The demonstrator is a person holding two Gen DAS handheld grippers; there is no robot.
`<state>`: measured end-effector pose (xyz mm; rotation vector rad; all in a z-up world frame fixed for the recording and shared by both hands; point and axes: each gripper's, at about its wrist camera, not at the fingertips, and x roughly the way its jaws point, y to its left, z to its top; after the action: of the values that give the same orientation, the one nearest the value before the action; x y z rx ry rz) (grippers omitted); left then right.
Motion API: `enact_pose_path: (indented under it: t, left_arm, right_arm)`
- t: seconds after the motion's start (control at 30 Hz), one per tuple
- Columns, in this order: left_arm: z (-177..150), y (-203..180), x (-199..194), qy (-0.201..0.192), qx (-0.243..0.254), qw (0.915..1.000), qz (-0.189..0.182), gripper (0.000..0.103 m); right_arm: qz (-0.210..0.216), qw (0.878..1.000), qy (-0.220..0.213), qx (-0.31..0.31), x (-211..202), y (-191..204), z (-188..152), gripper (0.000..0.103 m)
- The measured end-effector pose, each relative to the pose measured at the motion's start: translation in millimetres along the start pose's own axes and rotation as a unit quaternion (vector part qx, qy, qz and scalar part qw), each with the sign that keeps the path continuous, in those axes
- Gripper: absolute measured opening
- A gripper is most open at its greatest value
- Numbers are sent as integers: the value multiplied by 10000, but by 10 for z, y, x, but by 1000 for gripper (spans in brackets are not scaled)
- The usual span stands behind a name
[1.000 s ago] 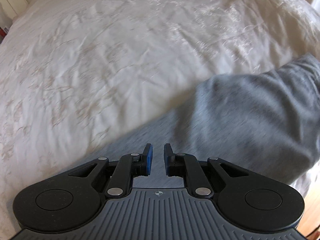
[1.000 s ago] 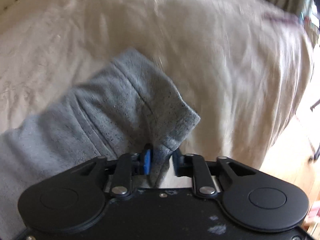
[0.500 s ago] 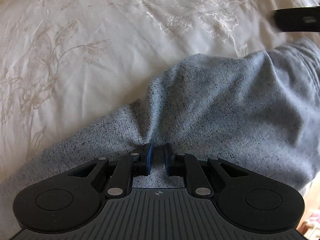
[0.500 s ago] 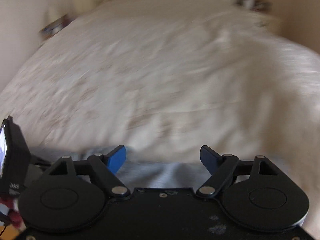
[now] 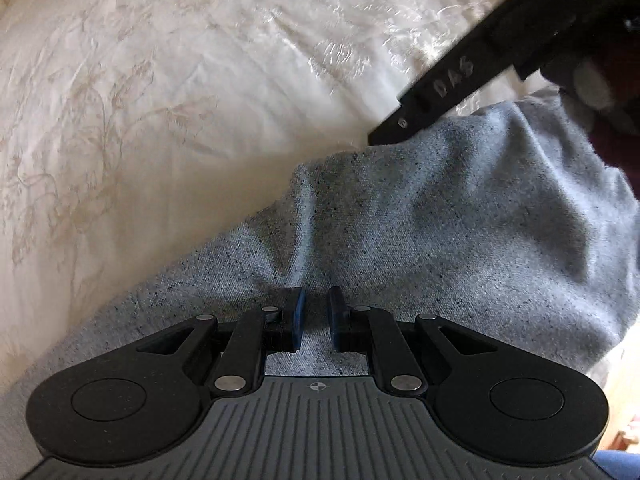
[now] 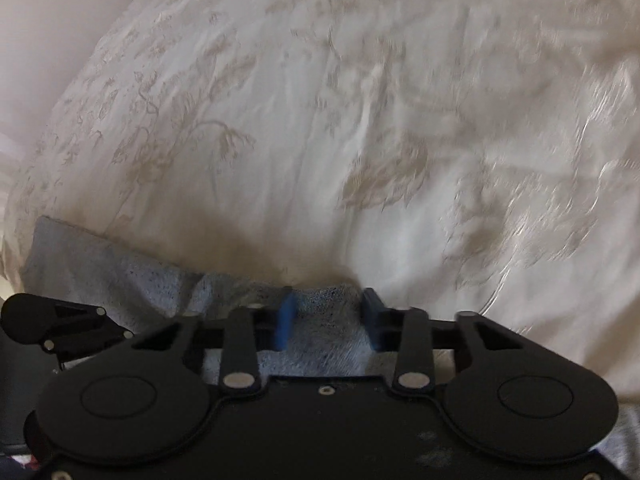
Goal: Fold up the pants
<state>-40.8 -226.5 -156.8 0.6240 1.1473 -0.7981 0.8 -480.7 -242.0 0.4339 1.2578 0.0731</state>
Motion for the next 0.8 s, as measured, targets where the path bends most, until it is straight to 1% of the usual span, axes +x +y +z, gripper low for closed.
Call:
enact_pose_path:
  t: [0.03, 0.1, 0.2, 0.3, 0.33, 0.37, 0.4, 0.47, 0.53, 0.6, 0.63, 0.67, 0.7, 0.73, 0.77, 0.8]
  left_arm:
    - [9, 7, -47, -65, 37, 10000, 18, 12]
    - [17, 79, -210, -288, 23, 9995, 88, 12]
    - [143, 265, -461, -678, -125, 9975, 125, 13]
    - [352, 429, -550, -904, -182, 9956, 188, 13]
    - [441, 475, -527, -914, -133, 9955, 203, 13]
    - [516, 509, -491, -913, -76, 9956, 201, 13]
    - [602, 530, -443, -879, 18, 9960, 164, 13]
    - [743, 539, -281, -668, 292, 9973, -67, 13]
    - [827, 506, -56, -277, 593, 9976, -240, 13]
    - [825, 452, 107, -10, 865, 9956, -350, 13]
    - [825, 421, 181, 146, 944, 9943, -469, 13]
    - [814, 397, 246, 356, 965, 9920, -736, 12]
    - [780, 389, 263, 465, 928, 9890, -1053, 12]
    - [752, 380, 234, 471, 860, 9853, -1398, 11]
    - [717, 361, 170, 398, 823, 9820, -1652, 10]
    - [671, 331, 79, 275, 845, 9791, -1829, 10]
  right_arm:
    - [-51, 9999, -69, -78, -31, 24, -30, 8]
    - [-64, 9993, -342, -148, -183, 83, -93, 6]
    - [-54, 9959, -819, -380, -430, 197, -276, 6]
    - [-139, 9929, -972, -676, -574, 331, -484, 6]
    - [-158, 9920, -1000, -753, -601, 375, -555, 5]
    - [-153, 9916, -1007, -794, -645, 394, -624, 2]
    - [-155, 9914, -1012, -810, -659, 428, -702, 2]
    - [-161, 9921, -958, -799, -663, 464, -818, 2]
    - [-190, 9928, -956, -694, -682, 461, -920, 2]
    - [-194, 9934, -1005, -518, -707, 448, -958, 3]
    - [-209, 9931, -1066, -432, -729, 436, -961, 5]
    - [-236, 9924, -1148, -371, -762, 425, -952, 10]
    - [-250, 9917, -1218, -314, -791, 411, -927, 13]
    - [-247, 9912, -1278, -261, -823, 384, -893, 15]
    - [-238, 9904, -1350, -202, -858, 351, -854, 22]
    - [-197, 9894, -1435, -135, -892, 315, -815, 29]
